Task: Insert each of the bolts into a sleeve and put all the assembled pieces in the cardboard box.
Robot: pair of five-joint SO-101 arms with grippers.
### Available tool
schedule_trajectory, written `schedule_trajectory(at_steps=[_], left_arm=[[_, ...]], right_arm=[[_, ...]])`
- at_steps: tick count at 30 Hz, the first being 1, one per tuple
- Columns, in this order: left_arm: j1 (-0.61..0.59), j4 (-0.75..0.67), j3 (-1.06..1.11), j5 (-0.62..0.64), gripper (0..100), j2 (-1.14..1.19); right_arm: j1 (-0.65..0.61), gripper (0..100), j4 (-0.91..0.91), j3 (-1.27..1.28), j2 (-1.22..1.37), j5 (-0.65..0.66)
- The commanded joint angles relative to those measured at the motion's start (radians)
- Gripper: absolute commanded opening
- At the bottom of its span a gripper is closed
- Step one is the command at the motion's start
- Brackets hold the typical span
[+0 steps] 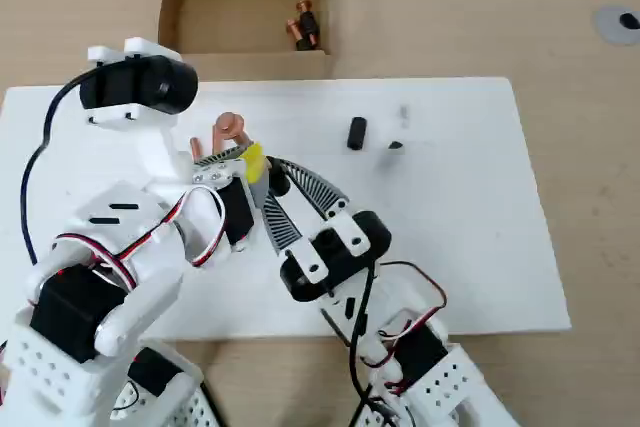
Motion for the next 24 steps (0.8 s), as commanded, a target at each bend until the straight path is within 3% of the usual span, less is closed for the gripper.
schedule_trajectory(at_steps=[1, 11, 24], left_arm=[[0.012, -0.02, -0.005, 0.006, 0, -0.008], [0.068, -0.02, -0.005, 0.0, 0, -0.004], [0.069, -0.021, -0.006, 0.0, 1, -0.002]], right_arm=[[0.008, 0.9, -0.009, 0.001, -0.025, 0.003], [0.007, 0.9, -0.011, -0.001, -0.03, -0.166], [0.008, 0.9, -0.074, -0.001, -0.021, -0.172]])
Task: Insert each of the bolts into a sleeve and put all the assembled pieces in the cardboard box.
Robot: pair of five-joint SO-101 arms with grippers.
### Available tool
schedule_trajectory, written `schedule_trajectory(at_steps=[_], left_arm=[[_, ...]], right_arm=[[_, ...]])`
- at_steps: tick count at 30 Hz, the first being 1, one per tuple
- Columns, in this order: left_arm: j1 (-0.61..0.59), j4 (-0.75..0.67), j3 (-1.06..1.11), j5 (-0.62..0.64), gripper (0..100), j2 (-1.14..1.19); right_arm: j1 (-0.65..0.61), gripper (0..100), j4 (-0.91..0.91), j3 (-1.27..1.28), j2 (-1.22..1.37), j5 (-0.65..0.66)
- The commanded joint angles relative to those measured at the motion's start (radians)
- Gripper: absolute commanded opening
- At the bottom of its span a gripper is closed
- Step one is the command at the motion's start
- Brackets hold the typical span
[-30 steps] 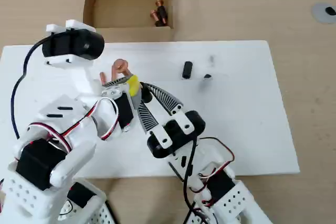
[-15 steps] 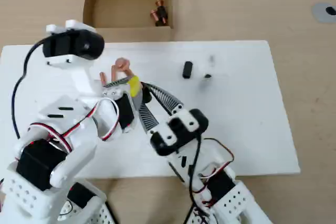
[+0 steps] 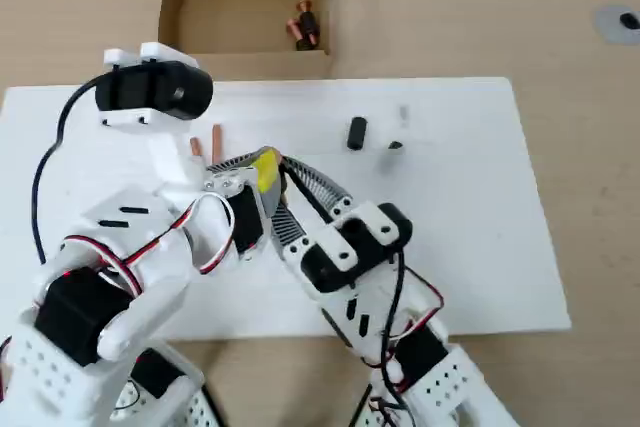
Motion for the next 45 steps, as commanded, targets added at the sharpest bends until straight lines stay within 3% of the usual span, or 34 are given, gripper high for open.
schedule_trajectory(at_steps=[1, 7, 14, 18, 23, 26, 30, 35, 45], left_arm=[[0.012, -0.021, -0.006, -0.002, 1, -0.002], [-0.04, -0.02, -0.011, -0.002, 1, -0.01], [-0.373, -0.018, -0.015, -0.002, 1, -0.031], [-0.502, 0.011, 0.006, -0.003, 1, -0.147], [-0.615, 0.048, 0.198, -0.005, 1, -0.337], [-0.666, -0.04, 0.358, -0.135, 1, -0.412], [-0.701, -0.186, 0.568, -0.307, 1, -0.449], [-0.712, -0.348, 0.779, -0.423, 1, -0.456], [-0.724, -0.503, 0.833, -0.551, 1, -0.456]], right_arm=[[0.007, 0.9, -0.034, -0.001, -0.018, -0.003], [0.021, 0.9, -0.037, -0.001, -0.018, 0.043], [0.087, 0.9, -0.068, -0.001, -0.027, 0.118], [0.119, 0.9, -0.123, -0.001, -0.019, 0.141], [0.142, 0.9, -0.161, -0.093, -0.015, 0.135], [0.142, 0.9, -0.161, -0.203, 0.045, 0.135], [0.166, 0.9, -0.164, -0.407, 0.305, 0.118], [0.234, 0.9, -0.163, -0.762, 0.769, 0.028], [0.291, 0.9, -0.169, -1.437, 1.557, -0.055]])
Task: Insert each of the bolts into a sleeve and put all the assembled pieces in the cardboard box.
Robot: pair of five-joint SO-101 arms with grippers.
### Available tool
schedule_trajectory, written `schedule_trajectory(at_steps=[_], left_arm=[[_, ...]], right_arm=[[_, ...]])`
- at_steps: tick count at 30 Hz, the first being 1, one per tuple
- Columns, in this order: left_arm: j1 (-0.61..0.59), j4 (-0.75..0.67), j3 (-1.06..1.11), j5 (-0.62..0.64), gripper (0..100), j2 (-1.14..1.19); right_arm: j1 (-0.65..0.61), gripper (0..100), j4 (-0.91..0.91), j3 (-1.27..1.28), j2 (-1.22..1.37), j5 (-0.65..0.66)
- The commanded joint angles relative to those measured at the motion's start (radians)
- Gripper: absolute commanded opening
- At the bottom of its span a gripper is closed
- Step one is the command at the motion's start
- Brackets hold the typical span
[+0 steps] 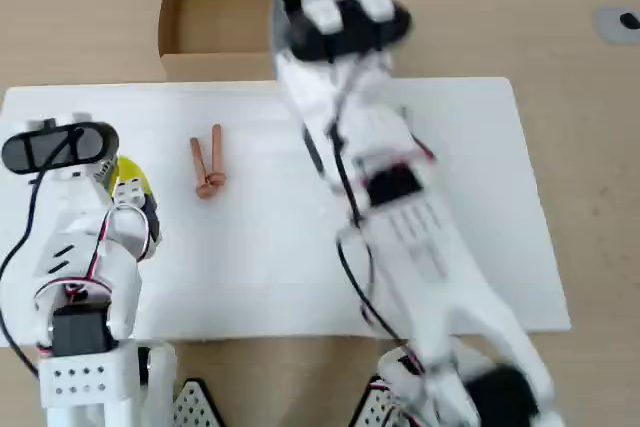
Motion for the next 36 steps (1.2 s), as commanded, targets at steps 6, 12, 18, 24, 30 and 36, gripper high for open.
schedule_trajectory(at_steps=[6, 12, 18, 24, 30, 36], left_arm=[[-0.02, -0.176, 0.08, -0.1, 1, -0.01], [-0.015, -0.258, 0.158, -0.149, 1, -0.01], [-0.02, -0.295, 0.163, -0.149, 1, -0.01], [-0.015, -0.295, 0.163, -0.149, 1, -0.01], [-0.014, -0.292, 0.163, -0.147, 1, -0.01], [-0.014, -0.287, 0.157, -0.13, 1, -0.005]], right_arm=[[0.091, 0.9, -0.034, -0.702, 0.671, -0.017], [0.104, 0.9, -0.018, -1.13, 1.109, -0.011], [0.105, 1.1, 0.135, -1.508, 1.438, 0.037], [0.11, 1.3, 0.273, -1.833, 1.675, 0.046], [0.11, 8.6, 0.43, -2.057, 1.81, 0.103], [0.102, 19.7, 0.559, -2.19, 1.86, 0.101]])
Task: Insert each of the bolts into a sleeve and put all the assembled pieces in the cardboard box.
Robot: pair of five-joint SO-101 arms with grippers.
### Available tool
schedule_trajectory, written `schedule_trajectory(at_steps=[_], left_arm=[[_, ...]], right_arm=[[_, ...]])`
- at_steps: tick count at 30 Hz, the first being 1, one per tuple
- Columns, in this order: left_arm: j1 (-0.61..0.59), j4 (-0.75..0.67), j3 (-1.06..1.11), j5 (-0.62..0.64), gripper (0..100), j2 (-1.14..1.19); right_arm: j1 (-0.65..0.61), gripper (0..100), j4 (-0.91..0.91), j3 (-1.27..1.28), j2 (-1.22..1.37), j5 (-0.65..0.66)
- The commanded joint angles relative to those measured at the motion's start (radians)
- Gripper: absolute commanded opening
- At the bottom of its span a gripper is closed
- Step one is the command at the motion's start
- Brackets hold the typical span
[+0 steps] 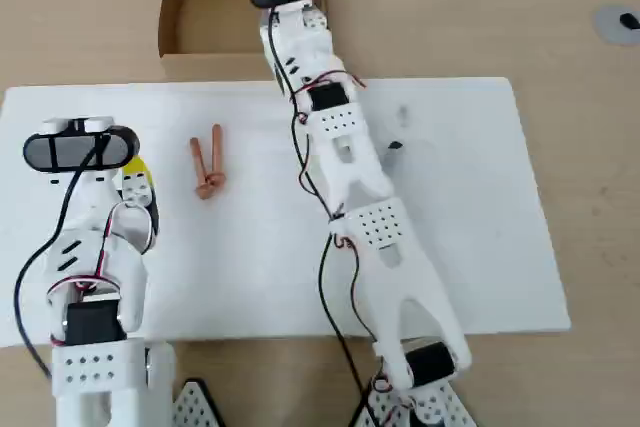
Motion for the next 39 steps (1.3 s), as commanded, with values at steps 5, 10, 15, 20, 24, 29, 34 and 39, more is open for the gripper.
schedule_trajectory(at_steps=[5, 10, 15, 20, 24, 29, 34, 39], left_arm=[[-0.006, 0.041, -0.069, 0.064, 5, -0.002], [-0.011, 0.209, -0.247, 0.233, 7, 0.024], [-0.008, 0.325, -0.486, 0.319, 7, 0.278], [-0.006, 0.494, -0.827, 0.336, 7, 0.716], [-0.006, 0.68, -1.135, 0.339, 7, 1.059], [-0.005, 0.838, -1.456, 0.336, 7, 1.4], [0.072, 0.968, -1.694, 0.308, 7, 1.635], [0.181, 1.099, -1.854, 0.311, 6, 1.793]], right_arm=[[0.015, 19.8, 0.041, -0.096, -0.036, 0.008], [0.013, 19.6, 0.066, -0.096, -0.085, 0.006], [0.036, 19.6, 0.302, -0.099, -0.225, -0.077], [0.054, 19.6, 0.712, -0.099, -0.432, -0.229], [0.016, 19.6, 1.036, -0.096, -0.628, -0.249], [0.021, 19.6, 1.31, -0.096, -0.779, -0.249], [0.07, 19.6, 1.398, -0.084, -0.817, -0.249], [0.147, 19.6, 1.398, -0.093, -0.819, -0.249]])
